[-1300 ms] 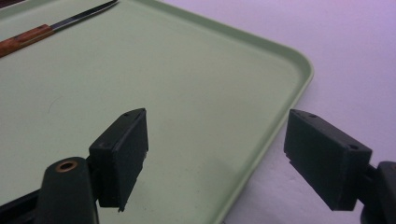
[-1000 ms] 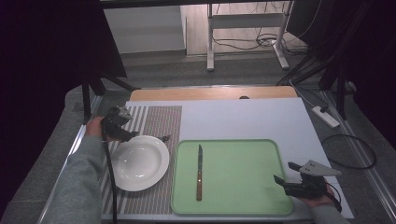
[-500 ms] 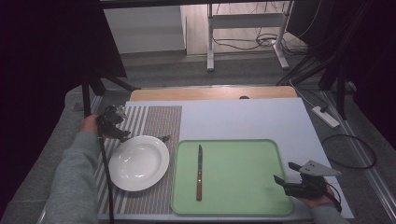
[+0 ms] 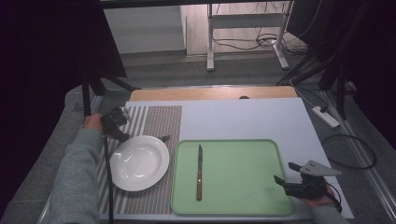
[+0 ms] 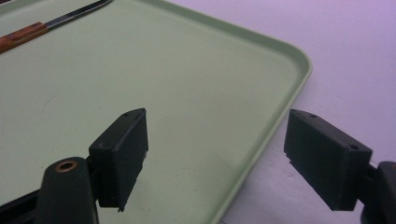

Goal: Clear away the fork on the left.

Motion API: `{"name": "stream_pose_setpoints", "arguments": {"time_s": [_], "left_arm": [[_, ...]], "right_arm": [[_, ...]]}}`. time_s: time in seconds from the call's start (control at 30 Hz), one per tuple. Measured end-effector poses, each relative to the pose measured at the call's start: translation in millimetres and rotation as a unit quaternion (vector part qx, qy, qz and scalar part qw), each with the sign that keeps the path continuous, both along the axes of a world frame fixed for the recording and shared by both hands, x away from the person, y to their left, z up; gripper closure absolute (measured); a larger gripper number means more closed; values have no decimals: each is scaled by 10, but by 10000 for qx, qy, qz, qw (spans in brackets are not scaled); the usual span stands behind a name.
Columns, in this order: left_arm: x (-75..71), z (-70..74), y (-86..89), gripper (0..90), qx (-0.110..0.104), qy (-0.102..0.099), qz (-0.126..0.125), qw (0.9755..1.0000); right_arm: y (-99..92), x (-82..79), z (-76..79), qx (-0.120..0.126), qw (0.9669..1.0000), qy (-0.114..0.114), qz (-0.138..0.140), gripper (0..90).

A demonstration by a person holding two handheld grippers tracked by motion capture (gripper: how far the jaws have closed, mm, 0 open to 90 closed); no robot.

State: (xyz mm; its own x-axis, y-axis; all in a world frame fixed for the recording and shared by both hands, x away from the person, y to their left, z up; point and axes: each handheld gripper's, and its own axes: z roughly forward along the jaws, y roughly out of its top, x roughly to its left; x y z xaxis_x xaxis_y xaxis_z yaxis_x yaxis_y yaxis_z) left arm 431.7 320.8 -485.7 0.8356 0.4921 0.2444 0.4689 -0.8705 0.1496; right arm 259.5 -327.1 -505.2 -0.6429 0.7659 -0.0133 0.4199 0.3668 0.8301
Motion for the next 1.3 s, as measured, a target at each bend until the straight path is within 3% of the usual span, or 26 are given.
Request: {"name": "stream_pose_setpoints", "arguments": {"time_s": [0.13, 0.3, 0.5, 0.63, 0.77, 0.8, 0.93, 1.07, 1.17, 1.3], "left_arm": [[48, -43, -13, 375, 204, 242, -228, 9992], [83, -90, -44, 404, 282, 419, -446, 9977], [119, -151, -40, 418, 497, 743, -639, 9939], [148, -198, -65, 422, 515, 792, -770, 9925], [180, -219, -108, 471, 576, 906, -1019, 9890], [191, -214, -124, 497, 589, 994, -1139, 9868], [215, -214, -167, 560, 653, 1104, -1361, 9824], [249, -212, -172, 602, 636, 1291, -1431, 9792], [265, -215, -178, 695, 591, 1471, -1486, 9761], [273, -216, -171, 737, 547, 1542, -1515, 9748]], "right_arm": [[-19, 5, 7, 112, 9999, 38, -55, 225], [-17, 10, 3, 94, 9999, 48, -92, 225], [-27, 14, 1, 100, 9998, 71, -140, 225], [-29, 17, -2, 96, 9998, 80, -151, 225], [-30, 23, -6, 85, 9998, 92, -148, 224], [-30, 24, -7, 86, 9998, 95, -156, 225], [-31, 30, -9, 77, 9998, 108, -171, 225], [-31, 29, -12, 72, 9998, 117, -175, 224], [-32, 31, -15, 81, 9997, 123, -182, 224], [-28, 31, -17, 69, 9998, 129, -163, 225]]}}
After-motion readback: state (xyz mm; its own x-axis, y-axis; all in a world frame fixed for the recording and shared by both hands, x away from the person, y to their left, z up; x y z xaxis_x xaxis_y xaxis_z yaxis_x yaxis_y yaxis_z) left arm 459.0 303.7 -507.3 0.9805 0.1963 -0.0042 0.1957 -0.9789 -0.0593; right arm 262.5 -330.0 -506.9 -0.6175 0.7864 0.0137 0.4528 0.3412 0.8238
